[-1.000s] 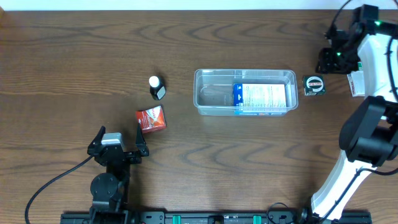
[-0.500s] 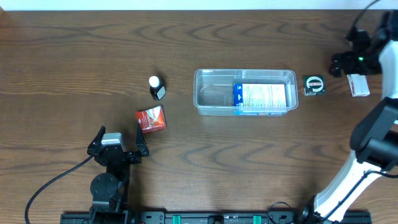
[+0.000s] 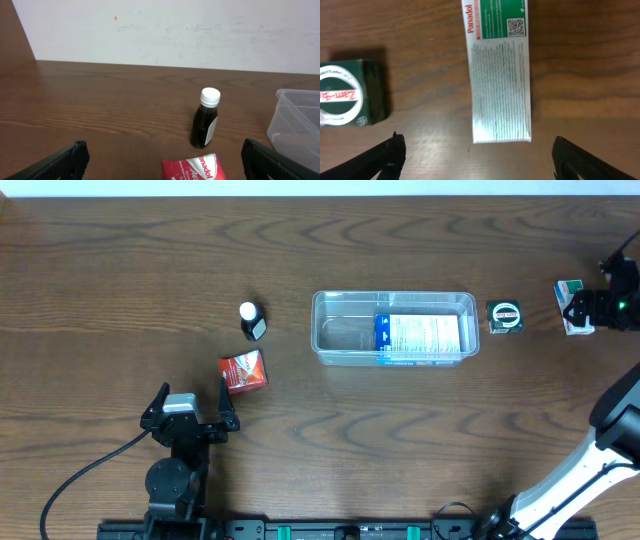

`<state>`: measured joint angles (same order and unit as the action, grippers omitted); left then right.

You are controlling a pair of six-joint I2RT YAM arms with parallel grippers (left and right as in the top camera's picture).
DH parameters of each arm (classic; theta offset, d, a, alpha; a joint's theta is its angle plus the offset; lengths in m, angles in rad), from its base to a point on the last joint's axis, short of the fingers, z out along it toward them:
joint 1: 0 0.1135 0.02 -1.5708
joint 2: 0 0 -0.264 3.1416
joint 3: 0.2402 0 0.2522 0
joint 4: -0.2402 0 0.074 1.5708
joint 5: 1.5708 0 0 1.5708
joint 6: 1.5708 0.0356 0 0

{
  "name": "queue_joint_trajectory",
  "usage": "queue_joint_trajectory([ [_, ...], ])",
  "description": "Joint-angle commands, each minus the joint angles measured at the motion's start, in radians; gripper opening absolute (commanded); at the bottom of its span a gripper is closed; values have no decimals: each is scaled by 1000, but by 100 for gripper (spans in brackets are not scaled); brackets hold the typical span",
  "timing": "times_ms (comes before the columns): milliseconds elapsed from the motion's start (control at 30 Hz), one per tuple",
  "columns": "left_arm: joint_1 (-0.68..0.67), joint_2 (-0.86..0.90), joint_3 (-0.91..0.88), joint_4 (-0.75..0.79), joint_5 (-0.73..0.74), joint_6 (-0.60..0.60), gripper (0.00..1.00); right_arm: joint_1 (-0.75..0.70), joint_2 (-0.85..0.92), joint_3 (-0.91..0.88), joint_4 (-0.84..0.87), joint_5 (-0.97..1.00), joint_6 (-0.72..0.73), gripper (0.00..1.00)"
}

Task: Pack container
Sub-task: 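Grasp the white-green Panadol box with the right gripper and lift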

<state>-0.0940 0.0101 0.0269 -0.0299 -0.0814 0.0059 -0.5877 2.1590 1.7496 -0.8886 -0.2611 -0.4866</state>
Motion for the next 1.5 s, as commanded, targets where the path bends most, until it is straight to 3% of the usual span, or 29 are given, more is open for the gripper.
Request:
queue_joint_trajectory([
  [0,4,-6,-23,-33,-8,17,98,-2,-20,-54,47,-80,-37,91],
  [167,4,-6,-23,-33,-8,17,98,11,-20,-117,149,-78,-97,90],
  [733,4,-6,-23,-33,-8,16,98,43,-14,-208,422,11,-68,90],
  [1167,4,-6,-23,-33,-8,17,98,63,15,-208,497,79,55,80],
  [1467,4,-6,-23,-33,-8,17,98,78,99,-208,513,70,62,85],
])
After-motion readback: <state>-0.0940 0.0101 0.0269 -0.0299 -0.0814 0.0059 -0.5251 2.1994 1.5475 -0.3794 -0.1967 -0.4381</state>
